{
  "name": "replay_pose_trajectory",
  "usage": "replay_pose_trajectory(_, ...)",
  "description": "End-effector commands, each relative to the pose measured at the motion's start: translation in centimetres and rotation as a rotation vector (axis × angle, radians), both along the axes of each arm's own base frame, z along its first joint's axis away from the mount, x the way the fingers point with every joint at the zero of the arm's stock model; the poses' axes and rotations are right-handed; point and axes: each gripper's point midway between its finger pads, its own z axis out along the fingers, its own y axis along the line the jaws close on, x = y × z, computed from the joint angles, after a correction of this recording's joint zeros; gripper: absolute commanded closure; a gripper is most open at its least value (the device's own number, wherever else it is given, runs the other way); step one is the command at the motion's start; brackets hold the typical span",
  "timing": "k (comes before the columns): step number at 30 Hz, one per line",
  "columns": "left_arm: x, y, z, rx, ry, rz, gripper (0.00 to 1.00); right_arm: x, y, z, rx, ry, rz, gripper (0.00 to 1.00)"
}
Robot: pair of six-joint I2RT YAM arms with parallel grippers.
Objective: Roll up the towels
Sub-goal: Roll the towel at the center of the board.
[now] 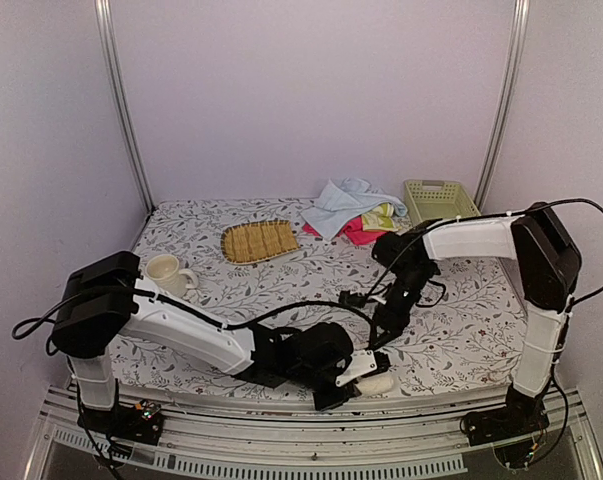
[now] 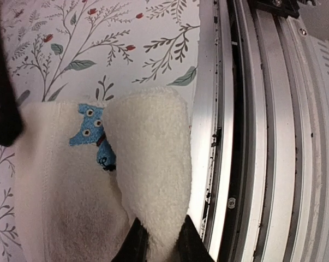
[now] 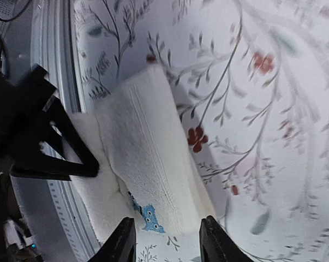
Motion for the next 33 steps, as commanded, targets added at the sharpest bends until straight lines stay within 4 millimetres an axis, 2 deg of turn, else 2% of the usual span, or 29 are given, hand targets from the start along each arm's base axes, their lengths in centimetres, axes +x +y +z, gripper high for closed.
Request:
replay_pose_trajectory(1, -1.6, 2.4, -3.7, 0.101, 0.196, -0.008, 0.90, 4.6, 1.2, 15.4, 0.314, -0.345, -0.028, 0.54)
replay_pose_trajectory(3, -1.4, 2.3, -3.6, 0.106, 0.246, -0.002, 0.91, 4.0, 1.0, 19.1, 0.396, -0.436, -0.020, 0.51)
replay_pose_trajectory(5, -1.2, 2.0, -3.4, 0.102, 0.306, -0.001, 0.91, 2.8, 0.6, 21.2, 0.460, -0.489, -0.022, 0.50)
replay_pose_trajectory(8, -0.7, 1.4, -3.0, 0.097, 0.417, 0.015, 0.91, 0.0, -0.4, 22.8, 0.549, -0.520, 0.005, 0.51)
replay_pose_trajectory(10, -0.5, 1.2, -2.8, 0.095, 0.499, 0.020, 0.91, -2.5, -1.3, 22.4, 0.596, -0.535, 0.074, 0.49)
replay_pose_trajectory(14, -0.2, 0.8, -2.8, 0.103, 0.664, 0.025, 0.91, -5.3, -2.6, 18.2, 0.557, -0.635, 0.202, 0.41)
replay_pose_trajectory(16, 0.2, 0.7, -2.9, 0.112, 0.724, 0.044, 0.92, -6.0, -2.9, 15.3, 0.477, -0.655, 0.260, 0.41)
replay_pose_trajectory(19, 0.6, 0.5, -2.9, 0.117, 0.818, 0.058, 0.92, -6.3, -2.9, 12.2, 0.389, -0.682, 0.307, 0.41)
replay_pose_trajectory(29, 1.8, 0.3, -3.8, 0.158, 0.932, 0.138, 0.94, -7.3, -0.1, 4.9, 0.220, -0.719, 0.445, 0.39)
replay_pose_trajectory(33, 2.3, 0.7, -3.9, 0.159, 0.945, 0.164, 0.94, -7.5, 0.3, 2.1, 0.131, -0.722, 0.480, 0.39)
